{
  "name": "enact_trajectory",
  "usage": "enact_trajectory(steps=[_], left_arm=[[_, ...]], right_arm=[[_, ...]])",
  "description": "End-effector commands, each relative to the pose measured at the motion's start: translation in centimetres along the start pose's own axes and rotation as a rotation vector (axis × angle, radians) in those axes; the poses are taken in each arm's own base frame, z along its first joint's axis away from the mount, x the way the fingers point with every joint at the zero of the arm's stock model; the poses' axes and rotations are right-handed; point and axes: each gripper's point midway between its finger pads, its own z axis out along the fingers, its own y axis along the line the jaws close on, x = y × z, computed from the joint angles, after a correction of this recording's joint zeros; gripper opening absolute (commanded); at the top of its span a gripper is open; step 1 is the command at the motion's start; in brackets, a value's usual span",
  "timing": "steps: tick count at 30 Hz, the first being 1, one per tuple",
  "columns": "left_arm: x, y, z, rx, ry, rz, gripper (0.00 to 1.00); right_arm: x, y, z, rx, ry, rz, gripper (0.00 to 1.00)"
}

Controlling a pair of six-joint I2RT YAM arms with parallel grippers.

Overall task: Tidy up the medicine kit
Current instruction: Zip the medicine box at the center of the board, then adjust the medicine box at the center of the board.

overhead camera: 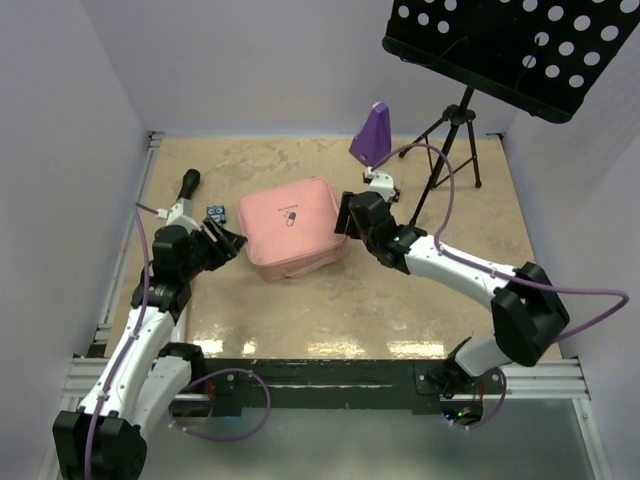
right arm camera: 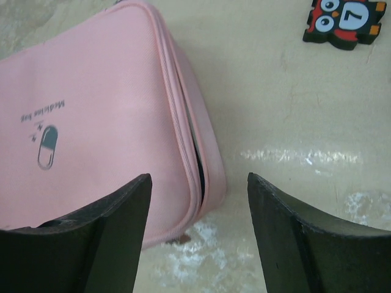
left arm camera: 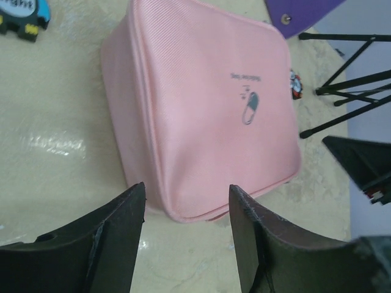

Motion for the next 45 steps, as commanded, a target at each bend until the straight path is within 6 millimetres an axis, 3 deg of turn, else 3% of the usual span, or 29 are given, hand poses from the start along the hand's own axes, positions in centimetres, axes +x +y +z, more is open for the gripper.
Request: enact_trajectory(steps=[1, 4, 9, 12, 14, 18, 22, 27, 34, 40, 44, 45], left_arm=[[2.3, 3.9, -0.3, -0.138, 0.022, -0.051, 0.59], [4.1, 4.9, -0.4, -0.145, 0.051, -0.075, 0.55], [5.9, 4.9, -0.6, -0.091, 0.085, -0.092, 0.51], [6.9, 4.2, -0.8, -0.036, 0.123, -0.098, 0.48], [7.5, 3.4, -1.2, 0.009, 0.151, -0.089, 0.45], [8.2, 1.8, -1.8, 0.114, 0.180, -0.097, 0.38], [9.1, 1.3, -2.0, 0.149, 0.222, -0.098, 0.30], [10.5, 1.1, -1.5, 0.184, 0.301, -0.115, 0.10], [11.6, 1.9, 0.2, 0.136, 0.361, -0.119, 0.04], [10.0, 3.7, 2.4, -0.005, 0.307, -0.130, 0.10], [9.4, 3.8, 4.0, -0.034, 0.325, -0.131, 0.14], [8.4, 3.2, 4.8, -0.014, 0.303, -0.113, 0.15]], right_arm=[[-5.8, 2.4, 2.2, -0.051, -0.139, 0.080, 0.68], [-8.3, 4.0, 3.8, -0.047, -0.189, 0.068, 0.68], [-12.5, 7.4, 6.7, -0.074, -0.293, 0.049, 0.66], [-12.6, 9.5, 10.3, -0.087, -0.279, -0.006, 0.64], [-11.3, 9.9, 13.3, -0.057, -0.217, -0.071, 0.63], [-9.5, 10.0, 17.0, -0.036, -0.155, -0.142, 0.61], [-8.2, 9.8, 19.0, -0.048, -0.124, -0.173, 0.60], [-5.5, 8.9, 20.9, -0.035, -0.040, -0.230, 0.60], [-1.2, 6.2, 19.1, -0.023, 0.062, -0.235, 0.54], [2.5, 4.9, 15.8, -0.085, 0.165, -0.196, 0.52], [4.6, 3.8, 12.9, -0.108, 0.207, -0.177, 0.52], [5.0, 3.3, 12.1, -0.110, 0.213, -0.176, 0.52]])
